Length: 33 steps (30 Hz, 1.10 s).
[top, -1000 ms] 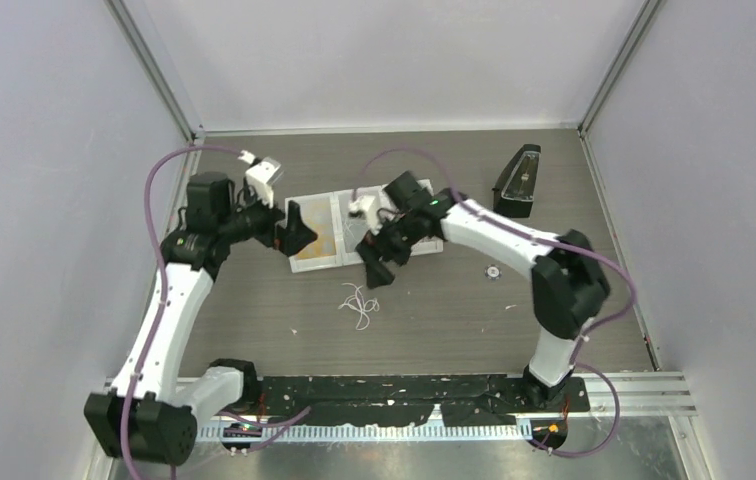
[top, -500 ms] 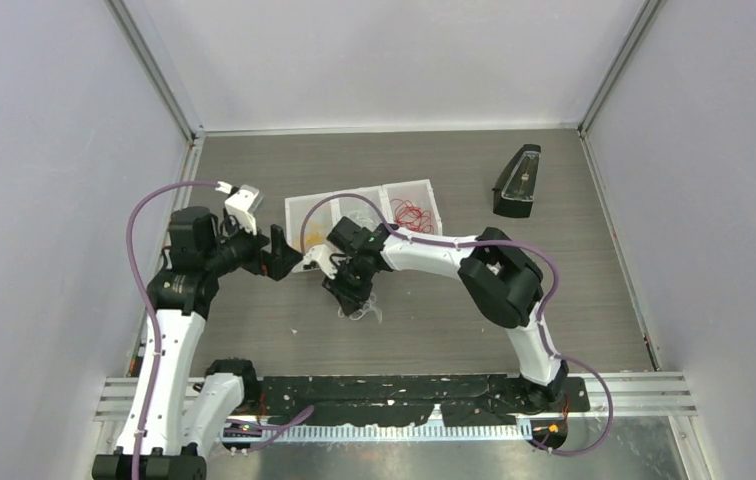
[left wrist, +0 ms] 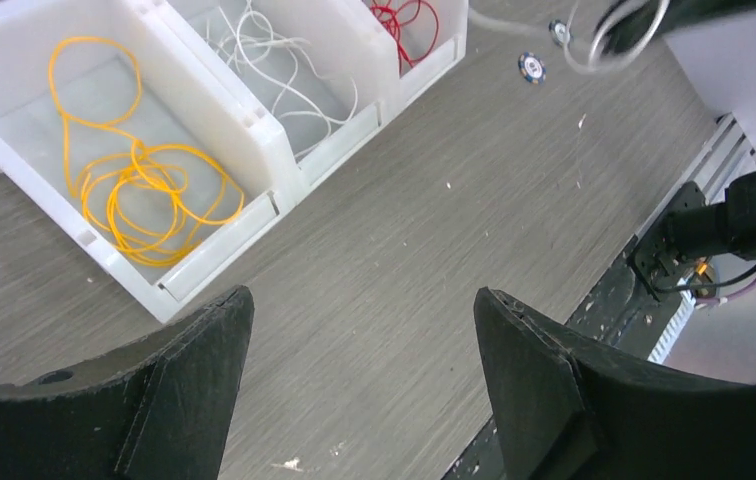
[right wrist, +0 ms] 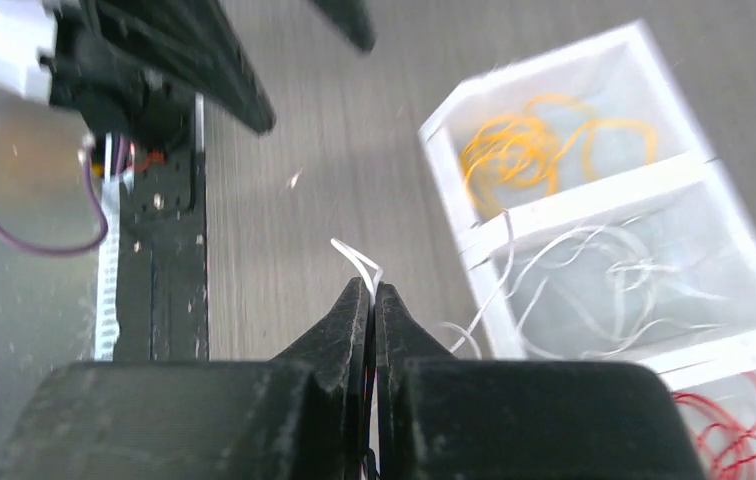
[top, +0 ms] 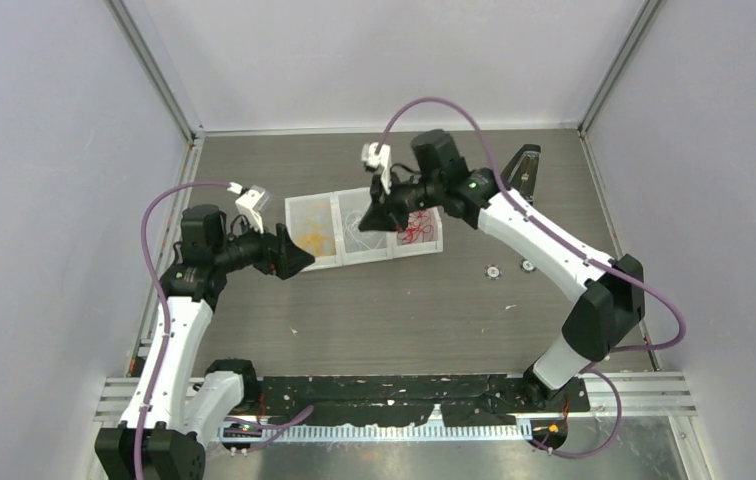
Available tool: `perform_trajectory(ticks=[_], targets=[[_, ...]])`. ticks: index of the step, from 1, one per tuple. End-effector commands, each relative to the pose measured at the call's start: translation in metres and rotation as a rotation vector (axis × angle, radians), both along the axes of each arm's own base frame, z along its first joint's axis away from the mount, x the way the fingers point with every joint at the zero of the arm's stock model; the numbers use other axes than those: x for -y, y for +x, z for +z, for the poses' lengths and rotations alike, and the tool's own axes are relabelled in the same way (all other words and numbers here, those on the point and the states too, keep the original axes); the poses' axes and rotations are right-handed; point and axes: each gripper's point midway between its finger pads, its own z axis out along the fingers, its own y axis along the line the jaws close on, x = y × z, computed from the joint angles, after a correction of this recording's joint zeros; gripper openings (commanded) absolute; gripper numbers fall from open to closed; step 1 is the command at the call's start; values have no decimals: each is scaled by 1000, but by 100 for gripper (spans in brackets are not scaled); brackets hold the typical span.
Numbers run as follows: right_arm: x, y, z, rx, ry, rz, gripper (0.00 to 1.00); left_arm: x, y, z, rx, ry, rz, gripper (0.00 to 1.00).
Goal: Untangle the cables
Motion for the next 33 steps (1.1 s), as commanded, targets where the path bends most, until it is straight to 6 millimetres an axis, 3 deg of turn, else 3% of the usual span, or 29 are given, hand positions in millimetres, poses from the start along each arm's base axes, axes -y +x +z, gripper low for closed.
perform_trajectory(ticks=[1, 3, 5, 8, 15, 18, 23, 33], targets=[[2, 44, 52, -23, 184, -92, 5, 3, 16, 21, 81, -53, 19, 83], [3, 72, 59, -74, 228, -169, 5, 1, 21, 23, 83, -57, 41, 83], [-2, 98, 51, -131, 245, -253, 5, 0, 25, 26, 84, -57, 53, 83], [-7, 123, 40, -172, 270, -366, 5, -3, 28, 28, 79, -45, 75, 83], [-23, 174, -27, -278, 253, -568, 5, -14, 33, 31, 82, 6, 140, 83], [-33, 179, -58, -272, 197, -586, 5, -18, 33, 31, 77, 25, 154, 82], [-23, 195, -117, -180, 20, -756, 5, -23, 36, 33, 87, 61, 175, 82], [-23, 176, -169, 26, -216, -827, 7, -31, 47, 34, 81, 78, 209, 82]])
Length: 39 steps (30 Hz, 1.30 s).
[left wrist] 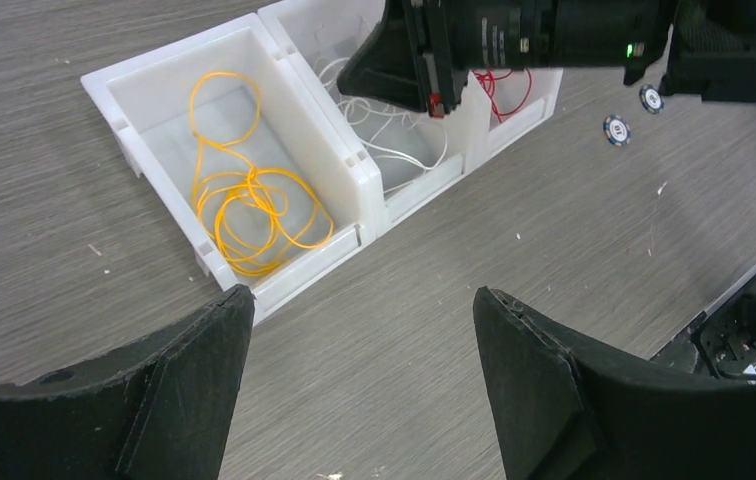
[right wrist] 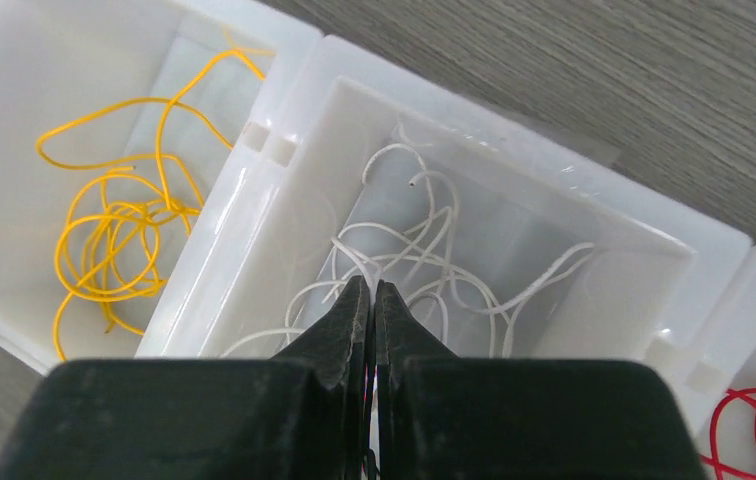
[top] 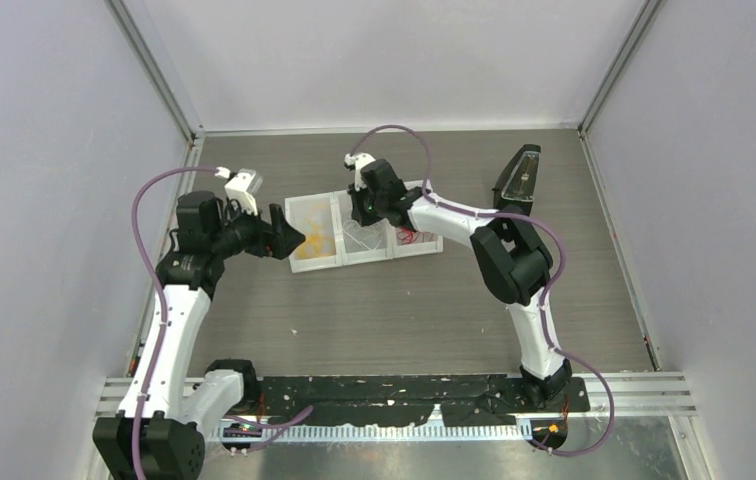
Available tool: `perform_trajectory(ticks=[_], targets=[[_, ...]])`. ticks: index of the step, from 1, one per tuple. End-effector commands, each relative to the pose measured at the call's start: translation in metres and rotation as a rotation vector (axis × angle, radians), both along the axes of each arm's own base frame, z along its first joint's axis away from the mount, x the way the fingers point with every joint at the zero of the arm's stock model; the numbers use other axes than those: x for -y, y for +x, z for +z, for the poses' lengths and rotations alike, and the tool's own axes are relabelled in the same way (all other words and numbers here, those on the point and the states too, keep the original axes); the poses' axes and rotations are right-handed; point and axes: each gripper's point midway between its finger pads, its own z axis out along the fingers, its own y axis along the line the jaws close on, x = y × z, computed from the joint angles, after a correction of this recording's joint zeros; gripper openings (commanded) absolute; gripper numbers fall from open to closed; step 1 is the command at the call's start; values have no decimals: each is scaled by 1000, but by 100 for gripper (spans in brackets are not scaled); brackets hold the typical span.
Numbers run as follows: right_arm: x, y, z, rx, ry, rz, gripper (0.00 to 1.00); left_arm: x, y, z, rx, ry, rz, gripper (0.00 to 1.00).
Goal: Untangle the cables
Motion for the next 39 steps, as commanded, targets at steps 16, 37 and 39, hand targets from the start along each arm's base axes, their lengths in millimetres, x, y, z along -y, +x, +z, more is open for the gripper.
perform_trajectory(ticks=[16, 37, 39], targets=[[-3, 5, 18, 100, -125, 13, 34, -16, 18, 32, 90, 35, 50, 89], [10, -7, 155, 275, -5, 102, 70, -30, 47, 64, 145, 129, 82, 99], [18, -8, 177, 309, 12, 117, 85, -32, 49, 64, 98, 134, 87, 100]])
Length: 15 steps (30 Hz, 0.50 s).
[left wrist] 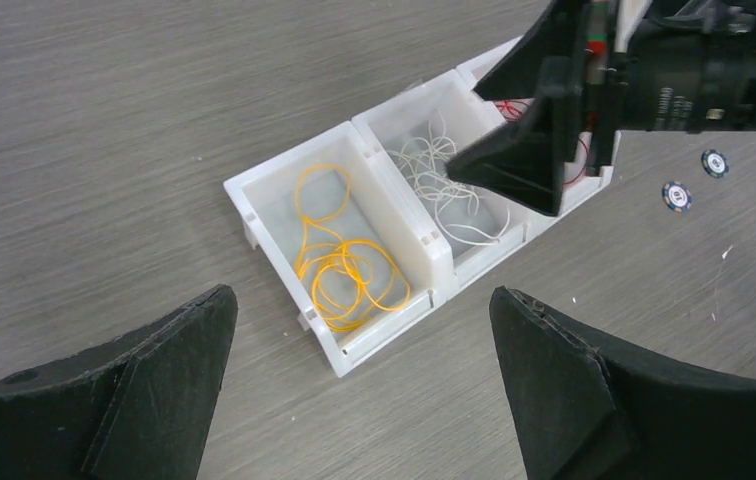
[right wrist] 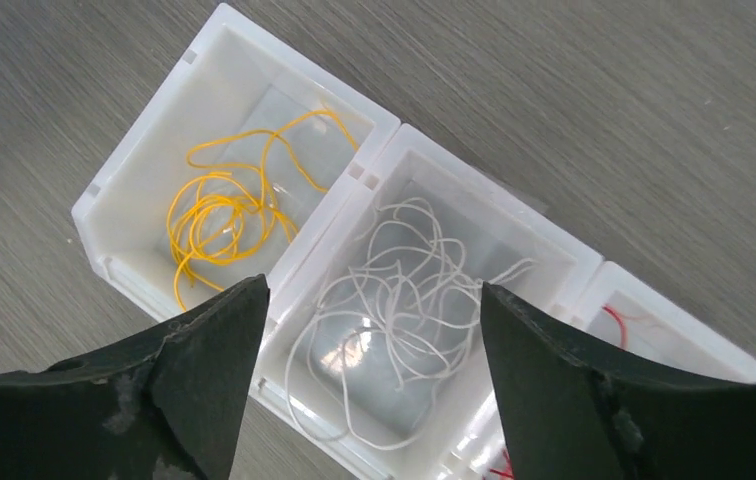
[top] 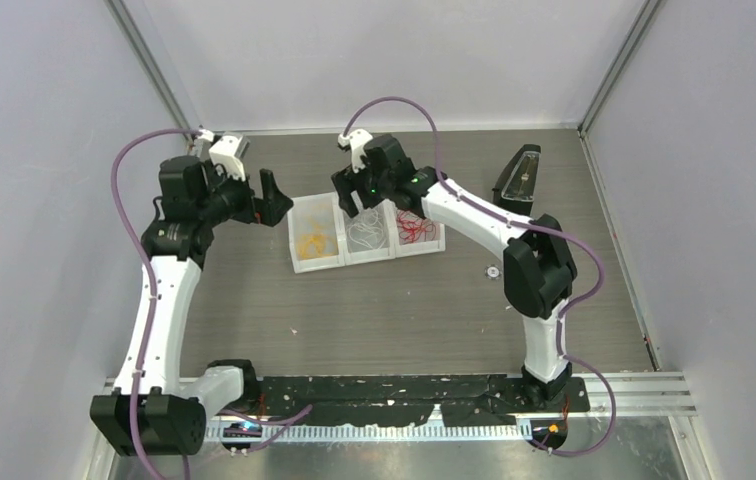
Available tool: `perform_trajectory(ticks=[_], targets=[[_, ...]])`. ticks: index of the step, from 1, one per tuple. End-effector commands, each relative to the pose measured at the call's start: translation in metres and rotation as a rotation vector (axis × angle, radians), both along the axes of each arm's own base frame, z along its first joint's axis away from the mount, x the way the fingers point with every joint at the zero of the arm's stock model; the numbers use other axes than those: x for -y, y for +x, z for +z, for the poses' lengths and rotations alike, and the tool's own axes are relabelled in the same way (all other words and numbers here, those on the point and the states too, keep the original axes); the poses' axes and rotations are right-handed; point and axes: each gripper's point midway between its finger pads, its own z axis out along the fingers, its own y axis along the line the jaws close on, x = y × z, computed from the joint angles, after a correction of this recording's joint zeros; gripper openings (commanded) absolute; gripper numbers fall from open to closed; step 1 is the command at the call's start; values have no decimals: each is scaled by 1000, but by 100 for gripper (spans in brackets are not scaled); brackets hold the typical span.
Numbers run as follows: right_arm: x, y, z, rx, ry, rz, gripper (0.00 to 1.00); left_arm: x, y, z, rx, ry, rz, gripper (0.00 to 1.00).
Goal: Untangle the cables
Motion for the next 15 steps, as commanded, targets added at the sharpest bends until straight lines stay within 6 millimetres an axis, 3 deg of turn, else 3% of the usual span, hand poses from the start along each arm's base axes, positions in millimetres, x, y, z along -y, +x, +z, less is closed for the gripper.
perform_trajectory(ticks=[1, 2, 3, 4, 5, 6, 7, 9, 10, 11, 12, 13, 14, 15], targets=[[20, 3, 94, 150, 86, 32, 95, -9, 6, 10, -38, 62, 10, 100], [27, 0, 112, 185, 91, 35, 100, -10, 6, 8, -70, 70, 8, 100], [36, 1, 117, 196, 89, 28, 97, -12, 6, 10, -89, 82, 8, 100], [45, -4, 137, 236, 100, 28, 96, -14, 7, 8, -118, 98, 13, 100], [57, -3, 139, 246, 92, 16, 96, -17, 9, 10, -139, 114, 20, 100], [69, -9, 160, 279, 113, 6, 95, -20, 12, 11, -159, 132, 29, 100], [82, -8, 159, 269, 118, -4, 95, -22, 15, 18, -168, 144, 34, 100], [114, -20, 183, 272, 164, -26, 95, -25, 20, 23, -194, 161, 33, 100], [136, -17, 181, 250, 162, -64, 95, -26, 23, 25, -203, 165, 33, 100], [147, -27, 183, 233, 182, -63, 95, -26, 26, 27, -203, 166, 34, 100], [171, -24, 169, 195, 165, -112, 95, -26, 29, 28, -201, 167, 36, 100], [185, -32, 175, 206, 171, -132, 95, -27, 31, 27, -200, 168, 40, 99], [208, -31, 154, 166, 141, -185, 95, -28, 34, 23, -203, 171, 54, 100], [223, -38, 157, 189, 124, -215, 95, -31, 36, 17, -211, 177, 70, 100]])
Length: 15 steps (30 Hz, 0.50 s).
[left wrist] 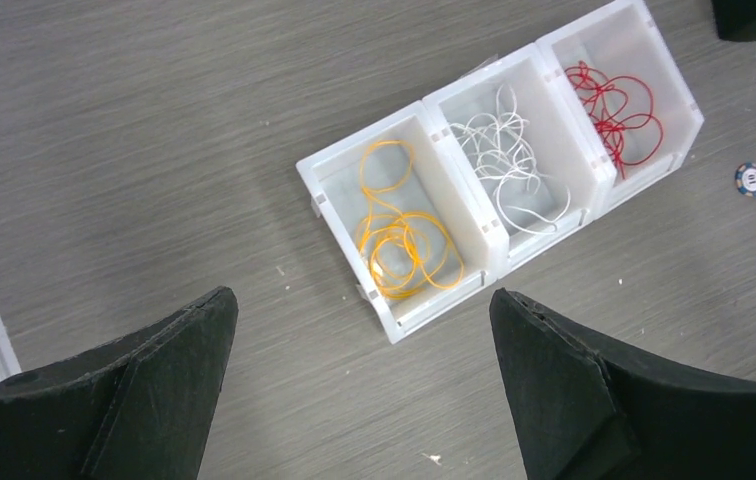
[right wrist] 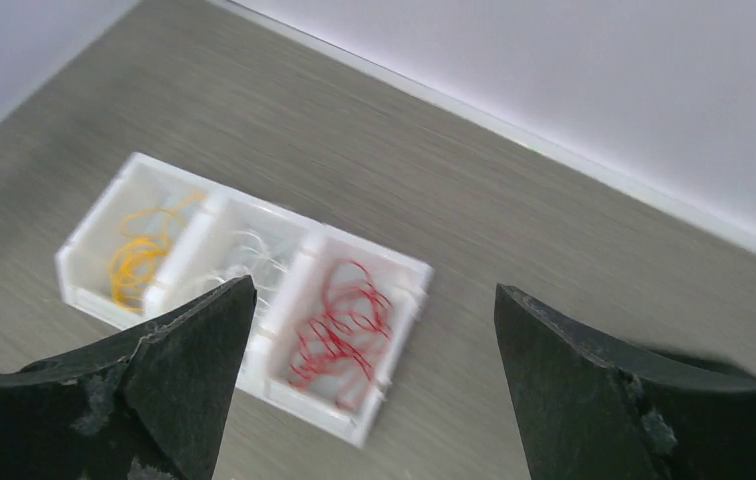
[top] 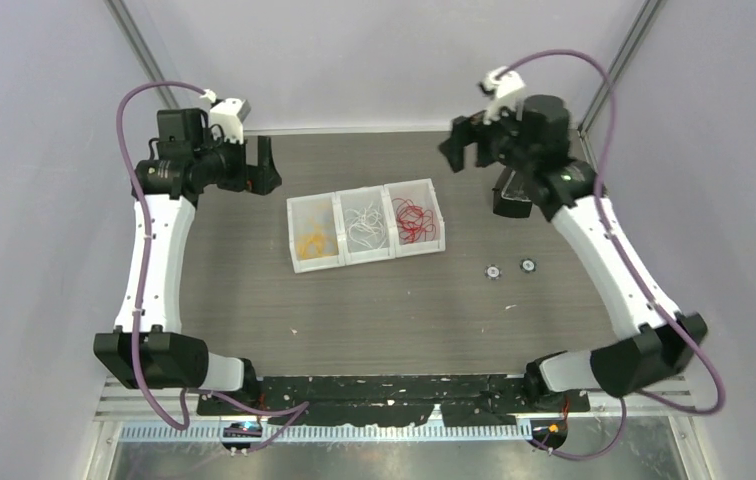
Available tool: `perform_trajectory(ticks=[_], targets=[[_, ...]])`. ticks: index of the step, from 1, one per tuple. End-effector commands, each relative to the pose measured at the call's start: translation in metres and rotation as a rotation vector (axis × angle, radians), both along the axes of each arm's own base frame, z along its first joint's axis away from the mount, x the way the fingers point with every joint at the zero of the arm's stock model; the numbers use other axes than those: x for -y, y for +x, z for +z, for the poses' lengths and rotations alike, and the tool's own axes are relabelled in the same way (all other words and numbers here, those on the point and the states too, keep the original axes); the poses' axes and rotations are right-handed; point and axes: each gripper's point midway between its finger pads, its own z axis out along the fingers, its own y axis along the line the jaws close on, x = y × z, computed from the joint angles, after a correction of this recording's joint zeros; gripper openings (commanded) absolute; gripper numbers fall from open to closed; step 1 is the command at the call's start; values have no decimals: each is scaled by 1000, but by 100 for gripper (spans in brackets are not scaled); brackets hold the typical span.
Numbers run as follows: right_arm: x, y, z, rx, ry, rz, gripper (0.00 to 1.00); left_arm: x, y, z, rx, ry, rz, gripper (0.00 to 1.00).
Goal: Untangle the cables
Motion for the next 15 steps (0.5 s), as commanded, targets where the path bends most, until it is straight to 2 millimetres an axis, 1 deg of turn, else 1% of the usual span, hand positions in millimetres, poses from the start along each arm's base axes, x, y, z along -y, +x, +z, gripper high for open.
perform_trajectory(ticks=[1, 2, 3, 4, 5, 6, 7, 8, 9, 10, 11, 12, 14, 15], targets=[[66, -27, -58, -155, -53, -110, 95, -11, -3, -16, -56, 48, 47, 100], [81, -36, -55, -129, -67, -151, 95, -12, -4, -26, -80, 56, 62, 99], [99, -43, -84, -182, -90, -193, 95, -14, -4, -36, -101, 63, 79, 100], [110, -53, -80, -152, -99, -216, 95, -17, -7, -47, -127, 72, 95, 100], [124, -64, -101, -183, -116, -248, 95, -18, -10, -59, -153, 76, 102, 100], [133, -72, -106, -177, -135, -271, 95, -20, -14, -72, -179, 82, 113, 100], [143, -79, -126, -210, -162, -295, 95, -21, -18, -84, -203, 90, 121, 100], [148, -87, -126, -195, -165, -308, 95, -23, -22, -94, -223, 97, 131, 100], [154, -93, -141, -219, -182, -326, 95, -25, -26, -101, -235, 103, 138, 100], [157, -96, -140, -207, -182, -336, 95, -26, -29, -106, -245, 110, 144, 100], [161, -99, -146, -218, -186, -351, 95, -26, -33, -110, -252, 110, 145, 100], [164, -100, -145, -213, -182, -362, 95, -25, -36, -111, -253, 107, 140, 100], [167, -101, -145, -213, -179, -372, 95, -26, -38, -105, -217, 110, 141, 100], [168, -100, -141, -204, -181, -371, 95, -27, -37, -100, -192, 114, 142, 100]])
